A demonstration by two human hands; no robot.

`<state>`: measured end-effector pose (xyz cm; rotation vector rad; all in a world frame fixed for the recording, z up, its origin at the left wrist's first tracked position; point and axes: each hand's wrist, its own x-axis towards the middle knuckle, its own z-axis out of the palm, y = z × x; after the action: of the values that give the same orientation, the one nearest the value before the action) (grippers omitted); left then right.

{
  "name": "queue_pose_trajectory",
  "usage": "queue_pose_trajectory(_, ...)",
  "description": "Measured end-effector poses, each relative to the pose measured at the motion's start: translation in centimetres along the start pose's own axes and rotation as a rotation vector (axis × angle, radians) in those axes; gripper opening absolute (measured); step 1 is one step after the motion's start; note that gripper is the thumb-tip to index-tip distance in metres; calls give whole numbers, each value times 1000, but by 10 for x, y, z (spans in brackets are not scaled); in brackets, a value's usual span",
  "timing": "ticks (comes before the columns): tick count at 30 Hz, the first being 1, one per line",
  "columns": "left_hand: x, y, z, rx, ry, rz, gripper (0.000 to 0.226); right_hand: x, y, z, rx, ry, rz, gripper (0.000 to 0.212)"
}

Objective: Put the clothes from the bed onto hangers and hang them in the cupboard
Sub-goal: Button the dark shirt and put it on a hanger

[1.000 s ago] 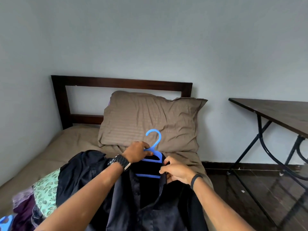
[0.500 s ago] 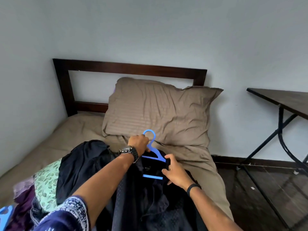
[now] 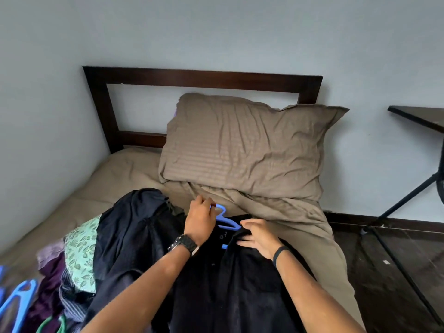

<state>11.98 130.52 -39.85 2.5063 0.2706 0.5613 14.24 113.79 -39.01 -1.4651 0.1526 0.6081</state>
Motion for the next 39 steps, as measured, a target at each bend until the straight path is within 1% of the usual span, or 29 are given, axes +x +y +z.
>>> queue_pose_trajectory(1,-9,0,-4,-85,37,-34,15,2,-1,4,12,-4,-4,24)
queue_pose_trajectory(2,-19,-1,-8,-142,41,-78,12,4,-2,7,13,-6,-5,29)
queue_pose_trajectory(4,-37,-5,-15,-173,-36,-144,7,8,1,10,-9,-32,13,47)
queue_pose_trajectory(6,-53,-7,-19,-140,-118,-114,5,12,7,11,-50,-77,12,62)
queue_pose_trajectory(7,-58,-7,-20,-115,-148,-70,5,13,9,11,-85,-81,-4,64)
queue_pose_trajectory(9,-66,-7,-17,-17,-203,53,10,11,14,11,-269,-1,-92,58)
queue_pose_trajectory(11,-76,-4,-14,97,-216,110,17,3,18,11,-481,130,-228,40)
queue_pose_trajectory(12,-81,-3,-13,130,-164,126,17,-4,20,11,-521,164,-277,30)
queue_pose_trajectory(14,-93,-5,-10,127,-51,128,16,-20,30,14,-528,145,-327,14)
queue_pose_trajectory(15,-101,-5,-10,99,-39,101,16,-28,37,17,-536,121,-341,11)
queue_pose_trajectory(17,-117,-5,-8,64,-116,25,19,-39,55,21,-608,83,-350,21)
queue_pose_trajectory(18,-124,-6,-7,68,-158,-3,21,-44,65,23,-685,79,-355,27)
queue_pose_trajectory(20,-134,-8,-5,79,-187,-9,23,-50,86,25,-827,90,-383,35)
queue_pose_trajectory(22,-137,-10,-4,81,-197,-24,23,-54,99,25,-845,114,-416,34)
queue_pose_trajectory(26,-140,-12,-4,127,-238,-37,24,-62,105,22,-847,143,-433,23)
queue_pose_trajectory(30,-139,-10,-2,94,-218,-62,22,-65,108,17,-922,143,-428,17)
queue_pose_trajectory(32,-139,-8,-2,47,-187,-110,19,-66,106,20,-943,177,-446,21)
queue_pose_trajectory(34,-138,-7,-2,-2,-157,-156,16,-68,102,27,-910,207,-487,25)
queue_pose_trajectory(37,-136,-7,-2,-91,-118,-215,10,-69,97,37,-948,172,-463,36)
queue_pose_trajectory(39,-134,-9,-3,-124,-116,-225,9,-68,95,40,-1001,168,-434,38)
